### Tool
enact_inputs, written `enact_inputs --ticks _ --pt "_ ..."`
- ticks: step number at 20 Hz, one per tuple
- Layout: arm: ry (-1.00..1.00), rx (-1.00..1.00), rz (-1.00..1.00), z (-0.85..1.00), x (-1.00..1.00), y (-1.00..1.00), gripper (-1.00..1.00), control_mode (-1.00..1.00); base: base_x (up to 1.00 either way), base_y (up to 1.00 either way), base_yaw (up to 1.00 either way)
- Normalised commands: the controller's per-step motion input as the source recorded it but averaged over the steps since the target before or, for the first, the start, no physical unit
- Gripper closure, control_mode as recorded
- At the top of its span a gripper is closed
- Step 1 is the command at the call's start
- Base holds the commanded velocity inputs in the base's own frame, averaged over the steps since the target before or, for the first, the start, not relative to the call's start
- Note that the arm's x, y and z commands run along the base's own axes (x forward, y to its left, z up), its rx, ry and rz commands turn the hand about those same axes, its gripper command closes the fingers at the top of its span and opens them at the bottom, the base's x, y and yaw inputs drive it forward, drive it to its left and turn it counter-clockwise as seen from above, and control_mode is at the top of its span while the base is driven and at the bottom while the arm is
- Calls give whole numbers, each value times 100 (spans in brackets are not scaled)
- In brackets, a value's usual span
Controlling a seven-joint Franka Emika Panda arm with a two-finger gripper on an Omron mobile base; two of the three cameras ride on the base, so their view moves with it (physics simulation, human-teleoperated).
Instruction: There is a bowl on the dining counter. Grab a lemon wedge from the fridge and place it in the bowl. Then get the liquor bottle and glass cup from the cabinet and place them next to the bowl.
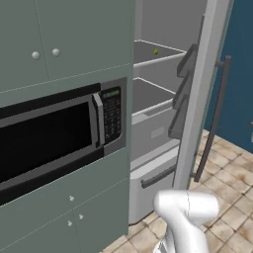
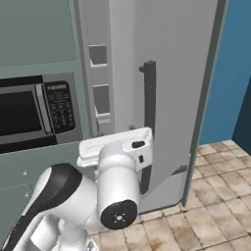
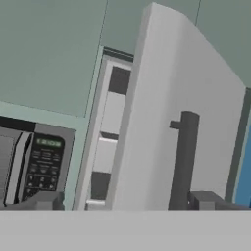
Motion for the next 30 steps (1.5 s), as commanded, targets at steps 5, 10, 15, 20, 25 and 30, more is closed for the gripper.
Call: enact_inputs --ticks 5,10,15,20,25,30 --pt "17 -24 -4 29 1 100 -100 -100 0 0 0" --pt "29 -20 -10 14 25 97 -100 -100 0 0 0" --pt "22 -18 -18 0 49 69 -100 -100 0 0 0" --pt "12 -14 -27 0 64 28 -100 -100 0 0 0" --pt "12 -11 -27 0 60 0 -100 -100 0 0 0" --pt "12 -10 -24 -11 56 0 -100 -100 0 0 0"
